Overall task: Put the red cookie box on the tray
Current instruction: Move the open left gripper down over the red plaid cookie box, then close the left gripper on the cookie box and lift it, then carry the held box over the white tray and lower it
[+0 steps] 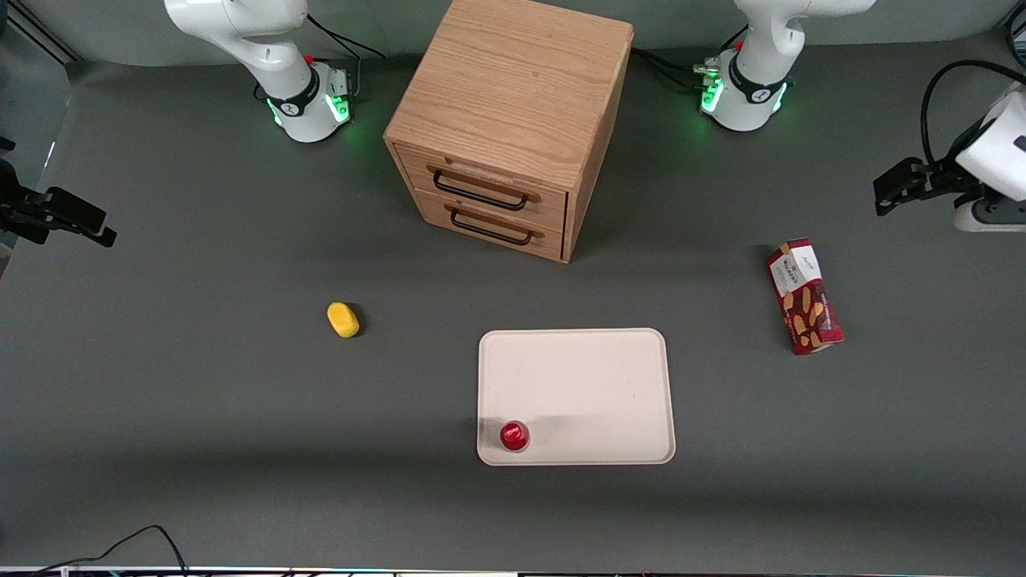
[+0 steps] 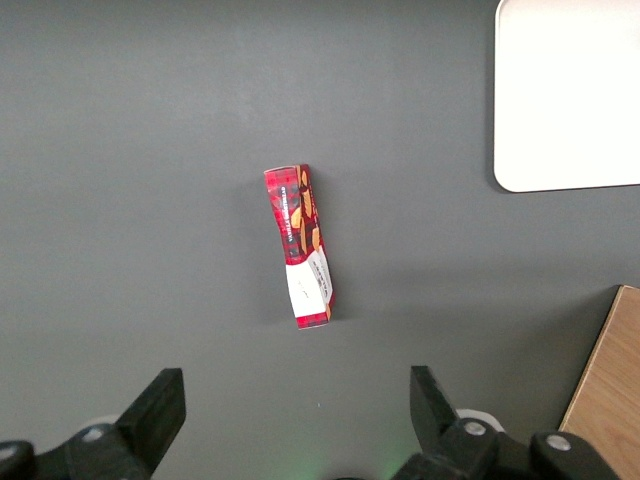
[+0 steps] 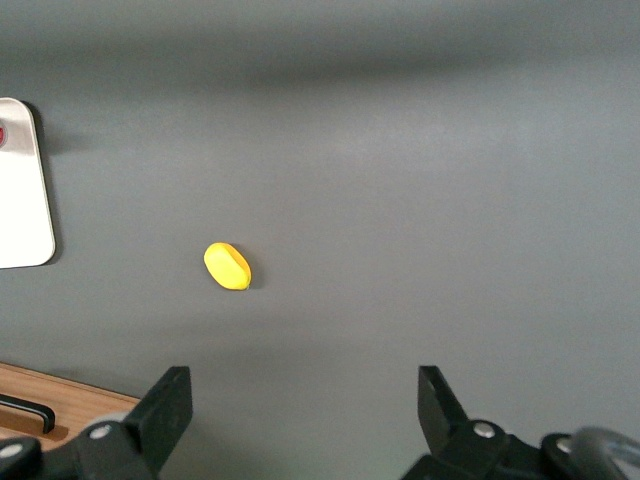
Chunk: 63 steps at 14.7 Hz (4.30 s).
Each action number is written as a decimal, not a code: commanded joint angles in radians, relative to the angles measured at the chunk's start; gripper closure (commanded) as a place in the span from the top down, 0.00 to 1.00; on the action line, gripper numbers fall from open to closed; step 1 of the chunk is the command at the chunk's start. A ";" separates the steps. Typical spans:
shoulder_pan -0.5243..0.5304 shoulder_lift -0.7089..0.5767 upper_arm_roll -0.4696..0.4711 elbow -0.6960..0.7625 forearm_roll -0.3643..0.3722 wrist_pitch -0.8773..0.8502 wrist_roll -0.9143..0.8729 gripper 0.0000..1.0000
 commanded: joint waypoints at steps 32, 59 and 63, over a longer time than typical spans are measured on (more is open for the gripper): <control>0.030 0.252 0.078 -0.632 -0.216 0.919 0.226 0.00; -0.140 0.880 -0.287 0.299 0.140 0.742 -0.822 0.00; -0.132 0.874 -0.287 0.299 0.140 0.721 -0.815 0.99</control>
